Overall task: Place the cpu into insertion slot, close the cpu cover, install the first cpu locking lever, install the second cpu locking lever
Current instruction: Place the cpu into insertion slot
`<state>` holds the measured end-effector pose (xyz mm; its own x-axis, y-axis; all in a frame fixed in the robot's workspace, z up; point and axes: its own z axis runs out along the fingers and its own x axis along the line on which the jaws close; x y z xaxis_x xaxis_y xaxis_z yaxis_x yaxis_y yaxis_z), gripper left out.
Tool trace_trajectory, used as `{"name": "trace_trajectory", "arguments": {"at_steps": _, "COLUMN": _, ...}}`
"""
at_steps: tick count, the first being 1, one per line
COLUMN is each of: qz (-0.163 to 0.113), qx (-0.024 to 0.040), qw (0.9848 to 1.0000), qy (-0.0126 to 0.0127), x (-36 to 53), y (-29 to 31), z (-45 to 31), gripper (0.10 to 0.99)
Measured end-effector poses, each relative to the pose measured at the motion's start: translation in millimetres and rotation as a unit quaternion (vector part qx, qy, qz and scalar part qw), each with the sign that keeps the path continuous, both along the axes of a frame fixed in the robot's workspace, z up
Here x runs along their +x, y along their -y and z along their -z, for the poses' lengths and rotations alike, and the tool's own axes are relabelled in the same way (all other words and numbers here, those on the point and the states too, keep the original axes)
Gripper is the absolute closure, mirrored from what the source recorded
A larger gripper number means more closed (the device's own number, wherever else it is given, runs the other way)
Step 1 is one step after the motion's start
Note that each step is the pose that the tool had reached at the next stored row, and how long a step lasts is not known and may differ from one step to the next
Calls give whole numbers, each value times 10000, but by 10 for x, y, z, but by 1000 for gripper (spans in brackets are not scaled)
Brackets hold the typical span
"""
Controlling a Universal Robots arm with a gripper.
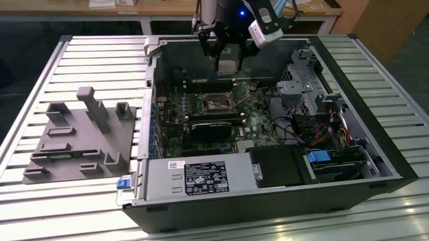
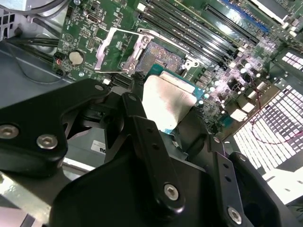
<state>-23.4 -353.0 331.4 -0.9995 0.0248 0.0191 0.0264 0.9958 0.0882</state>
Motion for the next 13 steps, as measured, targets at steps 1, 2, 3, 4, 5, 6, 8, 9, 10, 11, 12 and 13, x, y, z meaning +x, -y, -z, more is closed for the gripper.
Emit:
{"name": "trace_trajectory", "arguments": {"at_steps": 1, "qz": 0, "qx": -2, "qw": 10000, "qy": 0, "x": -1, "y": -2, "z": 18, "gripper": 549}}
{"name": "trace_trajectory", "arguments": {"at_steps": 2, "qz": 0, "qx": -3, "qw": 10000, "qy": 0, "x": -2, "y": -3, "z": 36, "gripper": 549}}
{"name": "trace_trajectory", "arguments": {"at_steps": 3, "qz": -1, "qx": -4, "qw": 10000, "qy": 0, "x": -2, "y": -4, "z": 53, "gripper": 549}}
{"name": "trace_trajectory", "arguments": {"at_steps": 4, "qz": 0, "qx": -6, "qw": 10000, "qy": 0, "x": -3, "y": -6, "z": 70, "gripper": 549}}
{"name": "trace_trajectory", "arguments": {"at_steps": 5, "qz": 0, "qx": -8, "qw": 10000, "qy": 0, "x": -4, "y": -7, "z": 85, "gripper": 549}}
{"name": "trace_trajectory", "arguments": {"at_steps": 6, "qz": 0, "qx": -10, "qw": 10000, "qy": 0, "x": -5, "y": -7, "z": 100, "gripper": 549}}
{"name": "trace_trajectory", "arguments": {"at_steps": 8, "qz": 0, "qx": -13, "qw": 10000, "qy": 0, "x": -9, "y": -9, "z": 126, "gripper": 549}}
{"name": "trace_trajectory", "arguments": {"at_steps": 9, "qz": 0, "qx": -15, "qw": 10000, "qy": 0, "x": -11, "y": -10, "z": 137, "gripper": 549}}
{"name": "trace_trajectory", "arguments": {"at_steps": 10, "qz": 1, "qx": -15, "qw": 10000, "qy": 0, "x": -12, "y": -10, "z": 146, "gripper": 549}}
{"name": "trace_trajectory", "arguments": {"at_steps": 11, "qz": 6, "qx": -15, "qw": 10000, "qy": 0, "x": -14, "y": -10, "z": 153, "gripper": 549}}
{"name": "trace_trajectory", "arguments": {"at_steps": 12, "qz": 18, "qx": -15, "qw": 10000, "qy": 0, "x": -17, "y": -10, "z": 161, "gripper": 549}}
{"name": "trace_trajectory", "arguments": {"at_steps": 13, "qz": 37, "qx": -15, "qw": 10000, "qy": 0, "x": -19, "y": -10, "z": 168, "gripper": 549}}
